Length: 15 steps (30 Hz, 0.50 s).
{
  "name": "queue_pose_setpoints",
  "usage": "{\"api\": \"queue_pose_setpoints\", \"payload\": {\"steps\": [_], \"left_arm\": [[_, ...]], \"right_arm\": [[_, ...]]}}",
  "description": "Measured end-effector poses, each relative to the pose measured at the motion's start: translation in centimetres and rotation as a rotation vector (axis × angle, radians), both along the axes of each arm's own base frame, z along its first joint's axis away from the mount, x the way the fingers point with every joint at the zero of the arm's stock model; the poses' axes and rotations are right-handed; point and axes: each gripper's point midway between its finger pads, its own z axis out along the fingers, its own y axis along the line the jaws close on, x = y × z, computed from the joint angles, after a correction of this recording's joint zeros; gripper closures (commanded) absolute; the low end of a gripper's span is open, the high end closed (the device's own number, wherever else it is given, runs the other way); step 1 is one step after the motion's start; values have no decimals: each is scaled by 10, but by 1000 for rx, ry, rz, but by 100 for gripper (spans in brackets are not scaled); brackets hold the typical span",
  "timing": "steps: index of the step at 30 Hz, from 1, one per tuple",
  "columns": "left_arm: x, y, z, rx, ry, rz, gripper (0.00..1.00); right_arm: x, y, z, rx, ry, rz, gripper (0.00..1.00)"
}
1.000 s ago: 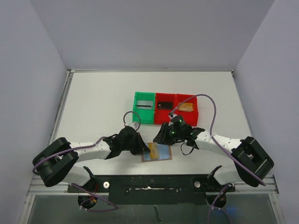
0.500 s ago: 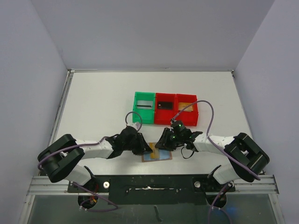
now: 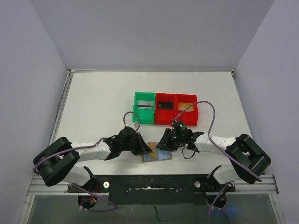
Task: Take the credit cards out of the card holder
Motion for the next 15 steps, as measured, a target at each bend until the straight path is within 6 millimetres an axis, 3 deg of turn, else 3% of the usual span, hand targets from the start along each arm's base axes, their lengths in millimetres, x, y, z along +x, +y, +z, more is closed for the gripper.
{"api": "queue_pose_setpoints", "payload": {"steps": [9, 15], "left_arm": [[-6, 21, 4, 51, -13, 22, 100], [-7, 32, 17, 56, -35, 36, 100]], "right_arm": [[4, -17, 3, -100, -39, -2, 71], [14, -12, 19, -123, -89, 24, 71]]}}
